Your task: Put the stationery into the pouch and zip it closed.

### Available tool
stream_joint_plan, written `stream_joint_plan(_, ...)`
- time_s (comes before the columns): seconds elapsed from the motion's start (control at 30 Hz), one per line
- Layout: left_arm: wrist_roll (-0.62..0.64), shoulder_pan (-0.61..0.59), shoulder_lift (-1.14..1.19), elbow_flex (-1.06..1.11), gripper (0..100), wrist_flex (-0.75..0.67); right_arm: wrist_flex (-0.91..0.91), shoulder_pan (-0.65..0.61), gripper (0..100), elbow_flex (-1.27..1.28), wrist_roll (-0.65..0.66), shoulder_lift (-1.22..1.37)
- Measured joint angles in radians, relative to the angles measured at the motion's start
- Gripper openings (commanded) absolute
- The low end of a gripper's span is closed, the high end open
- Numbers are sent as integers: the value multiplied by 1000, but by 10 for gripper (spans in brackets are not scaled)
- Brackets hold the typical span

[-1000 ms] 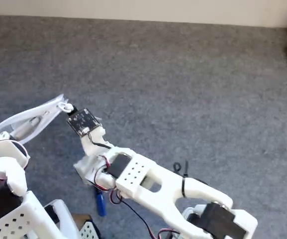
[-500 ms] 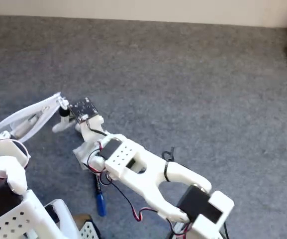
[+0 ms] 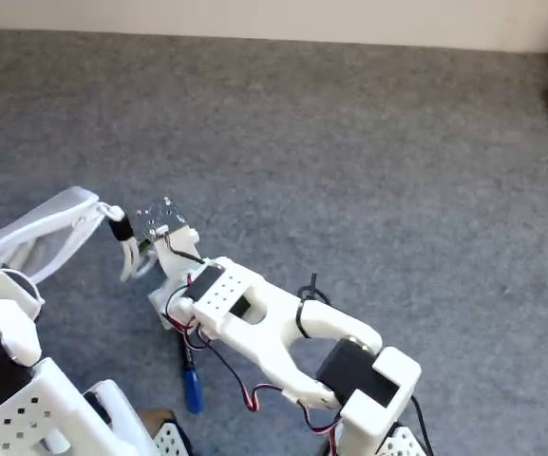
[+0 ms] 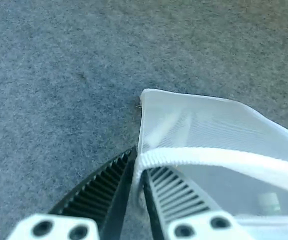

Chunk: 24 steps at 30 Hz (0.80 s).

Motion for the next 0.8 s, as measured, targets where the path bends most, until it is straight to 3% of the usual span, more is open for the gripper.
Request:
stream_joint_plan(0.2,2,0,0,0,6,0,140,0,105,-71,2,2)
stream_joint_plan(0.8,2,0,0,0,6,0,149,0,105,-77,2,5)
